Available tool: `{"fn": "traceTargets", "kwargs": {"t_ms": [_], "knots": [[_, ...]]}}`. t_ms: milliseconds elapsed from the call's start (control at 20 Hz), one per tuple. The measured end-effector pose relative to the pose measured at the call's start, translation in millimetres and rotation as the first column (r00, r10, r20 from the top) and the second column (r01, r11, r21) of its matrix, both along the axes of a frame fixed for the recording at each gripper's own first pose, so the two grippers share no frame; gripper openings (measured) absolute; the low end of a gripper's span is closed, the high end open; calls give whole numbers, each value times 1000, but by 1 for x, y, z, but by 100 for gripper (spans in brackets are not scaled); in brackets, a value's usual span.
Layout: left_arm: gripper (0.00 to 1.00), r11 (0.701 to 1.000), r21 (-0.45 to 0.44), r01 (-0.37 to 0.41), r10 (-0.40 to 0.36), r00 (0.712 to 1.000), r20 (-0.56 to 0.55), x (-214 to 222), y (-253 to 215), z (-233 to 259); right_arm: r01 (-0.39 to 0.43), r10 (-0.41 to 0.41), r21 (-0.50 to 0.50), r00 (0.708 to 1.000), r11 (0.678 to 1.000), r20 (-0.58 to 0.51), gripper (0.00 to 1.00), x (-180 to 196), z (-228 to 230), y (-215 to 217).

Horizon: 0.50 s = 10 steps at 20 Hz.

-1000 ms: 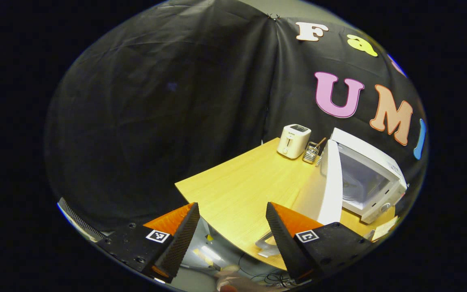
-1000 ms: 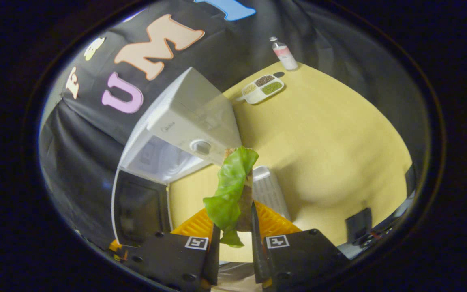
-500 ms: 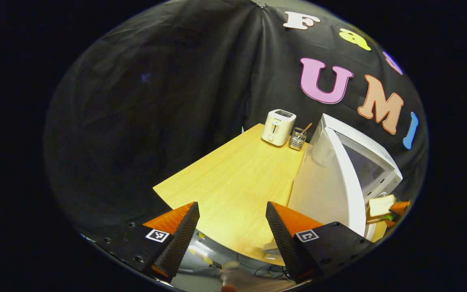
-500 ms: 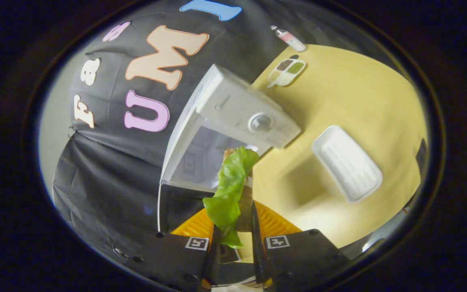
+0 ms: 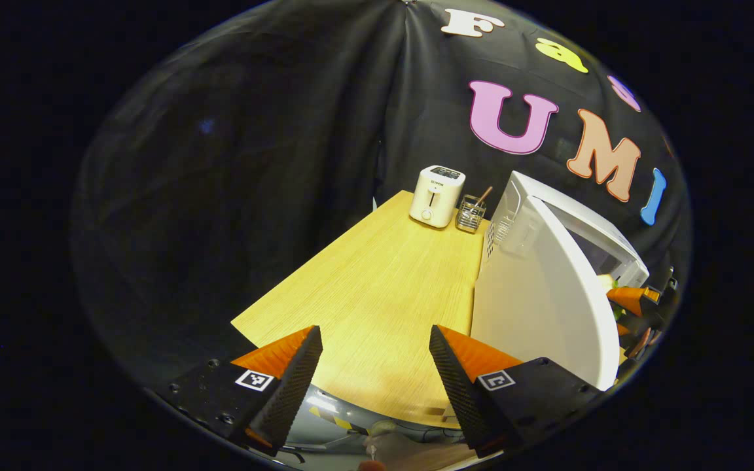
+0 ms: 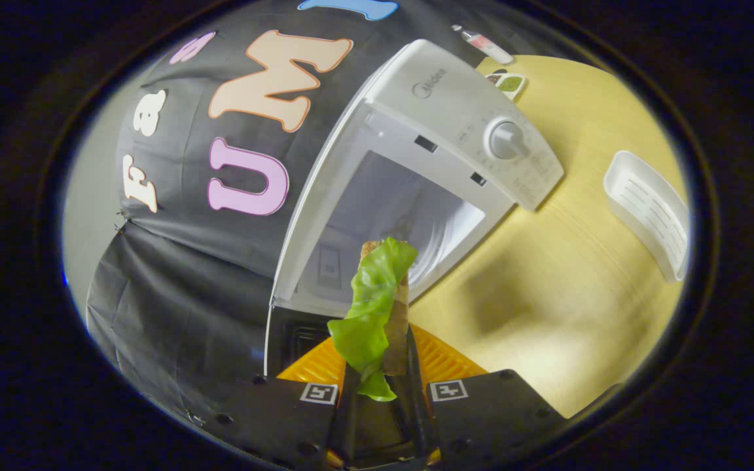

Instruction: Open the microwave oven with the left hand, put the food in, and close the microwave oven.

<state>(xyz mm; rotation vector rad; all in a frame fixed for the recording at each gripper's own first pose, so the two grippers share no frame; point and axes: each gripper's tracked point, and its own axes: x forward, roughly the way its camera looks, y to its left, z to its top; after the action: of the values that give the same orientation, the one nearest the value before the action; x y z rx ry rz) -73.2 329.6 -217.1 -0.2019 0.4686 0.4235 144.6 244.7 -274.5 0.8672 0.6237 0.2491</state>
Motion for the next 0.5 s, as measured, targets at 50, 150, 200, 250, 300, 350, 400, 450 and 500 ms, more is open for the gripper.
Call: {"fn": "traceTargets", "kwargs": {"t_ms": [50, 150, 200, 250, 300, 350, 400, 450, 500], "knots": [[97, 1000, 0, 10, -10, 1000, -12, 2, 3, -3, 19, -19, -7, 1000, 1000, 16, 36, 11, -1, 4], [97, 1000, 7, 24, -24, 999, -36, 6, 10, -8, 56, -54, -32, 997, 998, 53, 36, 31, -3, 11], [97, 999, 4, 33, -32, 999, -41, 9, 11, -9, 68, -66, -43, 996, 997, 63, 36, 40, -6, 15], [97, 999, -6, 41, -41, 998, -52, 11, 11, -13, 77, -73, -48, 995, 996, 75, 36, 49, -9, 21], [97, 999, -16, 46, -47, 997, -63, 12, 11, -14, 87, -82, -57, 993, 995, 86, 36, 58, -10, 24], [98, 998, -25, 50, -52, 996, -68, 14, 12, -16, 102, -96, -64, 991, 993, 88, 36, 68, -14, 26], [97, 998, -31, 53, -55, 996, -72, 16, 12, -16, 115, -108, -70, 990, 991, 93, 36, 77, -17, 30], [97, 998, -34, 57, -59, 995, -77, 18, 11, -16, 128, -120, -82, 988, 988, 97, 36, 85, -21, 32], [97, 998, -29, 59, -61, 995, -79, 19, 12, -15, 142, -132, -107, 986, 984, 102, 36, 90, -25, 31]]}}
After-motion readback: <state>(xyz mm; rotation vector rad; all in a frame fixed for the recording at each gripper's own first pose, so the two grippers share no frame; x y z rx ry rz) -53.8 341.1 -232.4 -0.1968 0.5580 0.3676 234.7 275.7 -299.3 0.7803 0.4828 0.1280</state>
